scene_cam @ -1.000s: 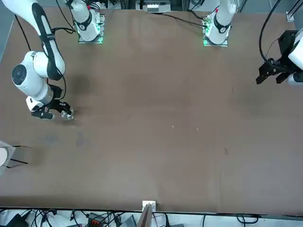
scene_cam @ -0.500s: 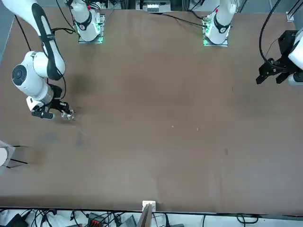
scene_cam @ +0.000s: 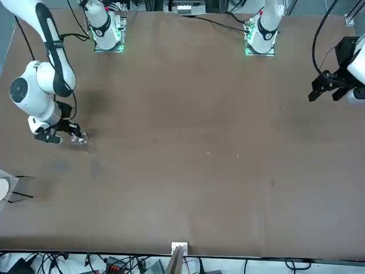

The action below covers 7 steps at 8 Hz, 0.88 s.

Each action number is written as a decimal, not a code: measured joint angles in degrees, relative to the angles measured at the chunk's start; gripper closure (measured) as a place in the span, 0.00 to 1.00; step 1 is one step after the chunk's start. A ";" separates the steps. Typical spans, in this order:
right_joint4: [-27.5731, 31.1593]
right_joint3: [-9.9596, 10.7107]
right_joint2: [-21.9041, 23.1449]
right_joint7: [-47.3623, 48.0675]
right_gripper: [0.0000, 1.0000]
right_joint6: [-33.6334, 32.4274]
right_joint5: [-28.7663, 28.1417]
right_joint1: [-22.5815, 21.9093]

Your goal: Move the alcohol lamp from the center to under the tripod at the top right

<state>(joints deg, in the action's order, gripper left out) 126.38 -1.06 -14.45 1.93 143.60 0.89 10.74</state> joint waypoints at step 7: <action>-20.01 0.50 -11.29 -0.04 0.69 -3.31 0.00 9.77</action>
<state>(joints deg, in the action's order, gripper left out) 106.37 -0.57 -25.73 1.89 140.29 0.89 20.51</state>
